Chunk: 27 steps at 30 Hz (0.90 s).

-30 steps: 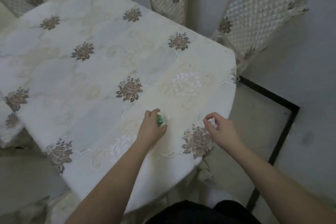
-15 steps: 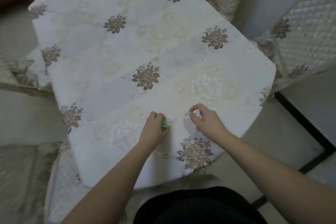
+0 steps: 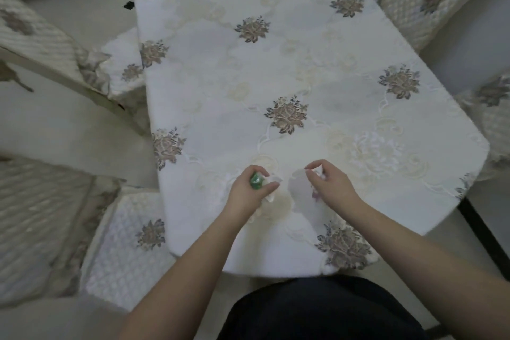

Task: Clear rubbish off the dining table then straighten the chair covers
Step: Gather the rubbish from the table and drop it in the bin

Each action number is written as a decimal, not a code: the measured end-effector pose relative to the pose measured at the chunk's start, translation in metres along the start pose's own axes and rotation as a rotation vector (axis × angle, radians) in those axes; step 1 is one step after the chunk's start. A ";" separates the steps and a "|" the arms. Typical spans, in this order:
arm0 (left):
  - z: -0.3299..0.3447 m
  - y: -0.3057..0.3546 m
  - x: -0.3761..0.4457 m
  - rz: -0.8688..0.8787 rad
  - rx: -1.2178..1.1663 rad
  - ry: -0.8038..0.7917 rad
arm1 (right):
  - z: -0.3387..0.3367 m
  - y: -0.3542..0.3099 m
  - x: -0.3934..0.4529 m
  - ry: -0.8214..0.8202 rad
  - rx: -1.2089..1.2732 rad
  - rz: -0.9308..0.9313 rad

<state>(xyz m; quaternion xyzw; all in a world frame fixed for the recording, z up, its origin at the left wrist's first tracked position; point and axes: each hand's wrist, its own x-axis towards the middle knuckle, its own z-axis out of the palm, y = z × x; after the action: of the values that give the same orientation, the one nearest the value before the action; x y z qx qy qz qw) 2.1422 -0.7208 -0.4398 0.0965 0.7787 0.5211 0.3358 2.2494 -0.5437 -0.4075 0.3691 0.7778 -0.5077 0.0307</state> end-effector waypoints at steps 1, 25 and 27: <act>-0.004 0.001 0.000 -0.010 -0.018 0.013 | 0.003 -0.005 0.001 0.003 0.017 -0.001; 0.001 0.025 -0.080 -0.139 -0.909 0.535 | -0.032 -0.022 0.026 -0.430 0.672 0.096; 0.000 0.027 -0.101 -0.119 -0.866 0.570 | -0.025 -0.023 0.022 -0.481 0.669 0.078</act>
<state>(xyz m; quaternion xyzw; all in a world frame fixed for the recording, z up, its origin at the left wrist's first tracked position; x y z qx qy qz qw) 2.2129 -0.7593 -0.3733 -0.2416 0.5566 0.7809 0.1485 2.2275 -0.5162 -0.3866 0.2590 0.5261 -0.8026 0.1092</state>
